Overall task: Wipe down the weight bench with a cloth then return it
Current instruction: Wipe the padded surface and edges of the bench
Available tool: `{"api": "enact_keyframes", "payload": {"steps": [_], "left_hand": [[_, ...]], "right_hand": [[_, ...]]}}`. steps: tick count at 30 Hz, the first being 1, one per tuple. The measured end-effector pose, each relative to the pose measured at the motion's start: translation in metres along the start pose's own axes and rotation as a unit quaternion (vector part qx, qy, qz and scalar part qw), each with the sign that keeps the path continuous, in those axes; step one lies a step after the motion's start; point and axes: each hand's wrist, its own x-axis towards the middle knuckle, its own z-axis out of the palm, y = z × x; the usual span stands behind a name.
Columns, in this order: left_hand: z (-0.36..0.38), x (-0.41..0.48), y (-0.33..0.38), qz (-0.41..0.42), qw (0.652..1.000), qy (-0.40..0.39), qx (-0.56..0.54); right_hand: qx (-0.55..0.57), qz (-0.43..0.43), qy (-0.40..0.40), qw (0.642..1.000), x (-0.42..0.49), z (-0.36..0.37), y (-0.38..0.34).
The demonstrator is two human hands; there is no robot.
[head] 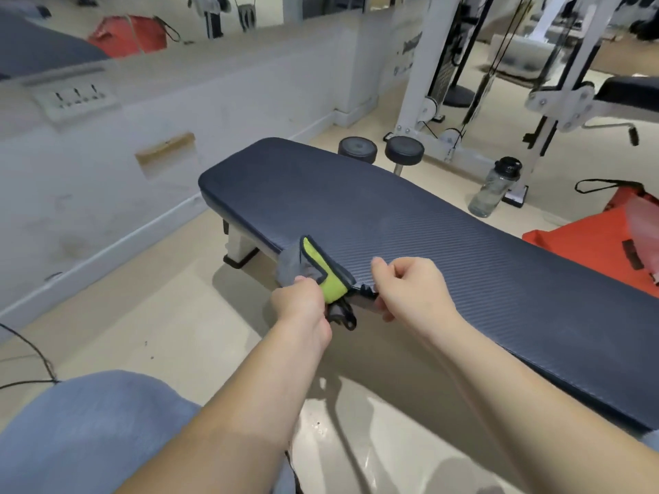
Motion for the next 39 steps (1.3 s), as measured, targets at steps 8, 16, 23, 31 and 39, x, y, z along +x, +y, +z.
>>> {"api": "enact_keyframes", "payload": {"steps": [8, 16, 23, 31, 39], "left_hand": [[-0.025, 0.059, 0.04, 0.114, 0.993, 0.004, 0.029], [-0.02, 0.05, 0.032, 0.162, 0.982, 0.017, 0.094], [-0.003, -0.02, -0.024, 0.138, 0.974, -0.007, 0.183], [0.06, -0.139, -0.117, 0.012, 0.933, -0.242, 0.265], [0.079, -0.149, -0.12, -0.044, 0.92, -0.29, 0.259]], "right_hand": [[0.057, 0.013, -0.051, 0.997, 0.02, 0.02, -0.029], [0.089, 0.019, -0.039, 0.995, 0.016, 0.013, -0.021], [0.154, 0.059, -0.007, 0.986, -0.015, -0.019, 0.015], [0.141, 0.115, 0.134, 0.974, -0.053, -0.107, 0.087], [0.131, 0.16, 0.101, 0.973, -0.088, -0.192, 0.113]]}}
